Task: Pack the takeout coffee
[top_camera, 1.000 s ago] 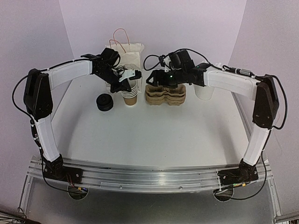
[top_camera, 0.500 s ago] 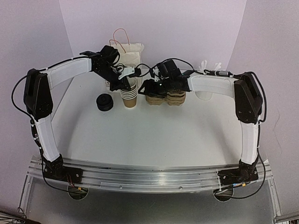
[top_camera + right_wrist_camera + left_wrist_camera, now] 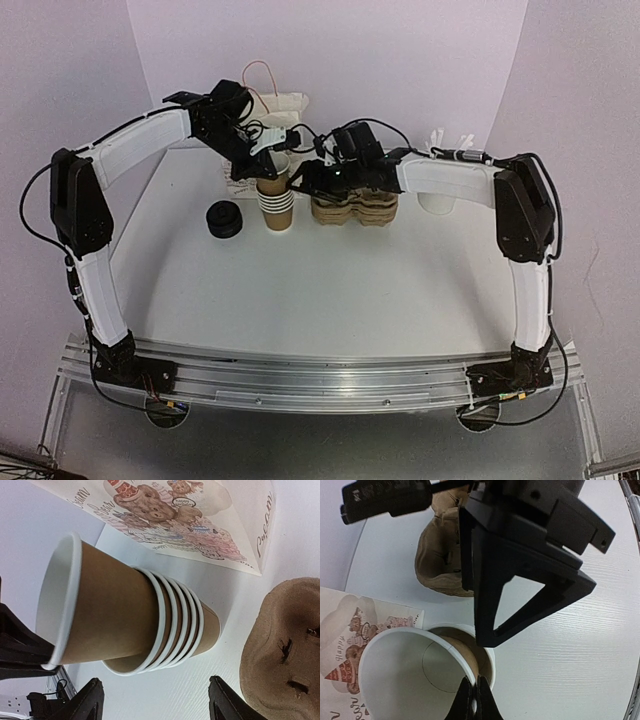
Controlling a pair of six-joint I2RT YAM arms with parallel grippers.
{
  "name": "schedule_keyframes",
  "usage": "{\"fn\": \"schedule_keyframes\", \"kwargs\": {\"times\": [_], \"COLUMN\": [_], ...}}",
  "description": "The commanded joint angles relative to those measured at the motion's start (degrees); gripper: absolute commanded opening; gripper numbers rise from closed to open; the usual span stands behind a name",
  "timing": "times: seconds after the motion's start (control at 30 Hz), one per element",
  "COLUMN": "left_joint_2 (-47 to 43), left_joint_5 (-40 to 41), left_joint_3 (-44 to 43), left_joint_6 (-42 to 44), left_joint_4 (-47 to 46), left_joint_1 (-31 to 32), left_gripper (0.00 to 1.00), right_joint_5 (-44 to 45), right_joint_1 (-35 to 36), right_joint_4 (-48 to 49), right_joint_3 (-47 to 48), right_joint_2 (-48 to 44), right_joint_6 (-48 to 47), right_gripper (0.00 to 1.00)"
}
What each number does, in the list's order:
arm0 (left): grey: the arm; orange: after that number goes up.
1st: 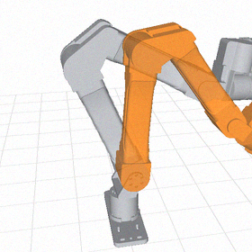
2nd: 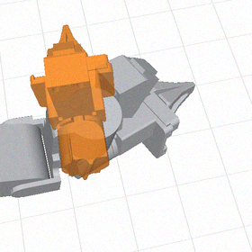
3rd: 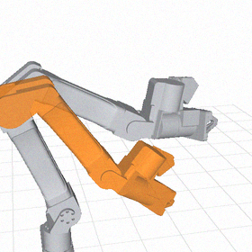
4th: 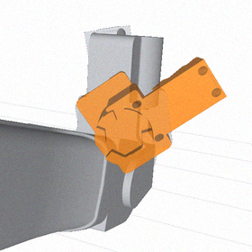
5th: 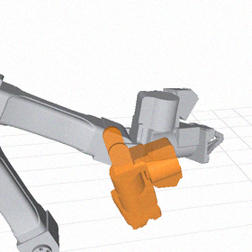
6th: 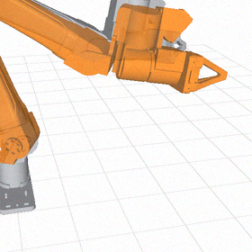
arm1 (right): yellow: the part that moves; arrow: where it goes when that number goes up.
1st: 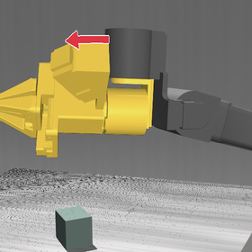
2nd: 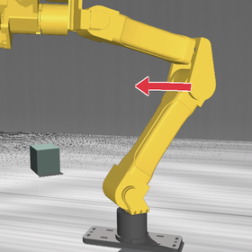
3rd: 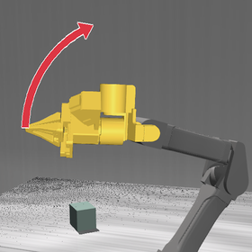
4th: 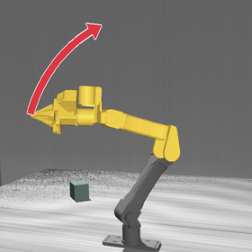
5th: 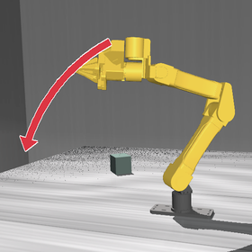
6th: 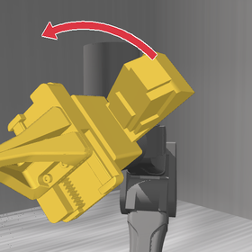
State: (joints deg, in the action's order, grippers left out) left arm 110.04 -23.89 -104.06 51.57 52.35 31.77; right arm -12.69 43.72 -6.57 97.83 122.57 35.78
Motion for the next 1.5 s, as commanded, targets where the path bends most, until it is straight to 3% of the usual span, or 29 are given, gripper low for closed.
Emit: {"fn": "schedule_keyframes", "kwargs": {"times": [0.0, 0.33, 0.6, 0.83, 1.03, 1.27, 1.47], "left_joint_2": [-2.93, -5.2, -6.55, -11.16, -11.77, -13.62, -10.67], "left_joint_5": [-1.94, -5.88, -6.49, -10.14, -12.1, -13.83, -14.28], "left_joint_3": [-4.7, -13.63, -13.3, 0.7, 13.75, 29.62, 30.08], "left_joint_6": [3.37, 9.17, 11.24, 25.86, 36.92, 36.64, 36.62], "left_joint_4": [7.27, 19.12, 15.6, 18.16, 13.18, -9.14, -10.64], "left_joint_1": [0.16, 0.22, 0.91, 6.68, 9.66, 9.66, 9.24], "left_gripper": [0.0, 0.0, 0.0, 0.0, 0.0, 0.0, 0.0], "right_joint_5": [0.63, 6.66, 13.47, 26.76, 28.65, 26.63, 25.41], "right_joint_1": [0.31, 0.23, -0.17, -1.63, -1.89, -1.89, -1.89], "right_joint_4": [-0.02, -0.05, -1.17, -3.1, -3.76, -3.97, -3.98], "right_joint_3": [-1.47, -7.88, -8.42, -12.85, -15.43, -18.4, -18.89], "right_joint_2": [-3.79, -15.66, -19.52, -24.86, -27.51, -27.79, -26.51], "right_joint_6": [-1.14, -5.87, -8.67, -6.18, -6.65, -5.59, -4.13], "right_gripper": [0.68, 0.71, 0.72, 0.73, 0.73, 0.72, 0.72]}}
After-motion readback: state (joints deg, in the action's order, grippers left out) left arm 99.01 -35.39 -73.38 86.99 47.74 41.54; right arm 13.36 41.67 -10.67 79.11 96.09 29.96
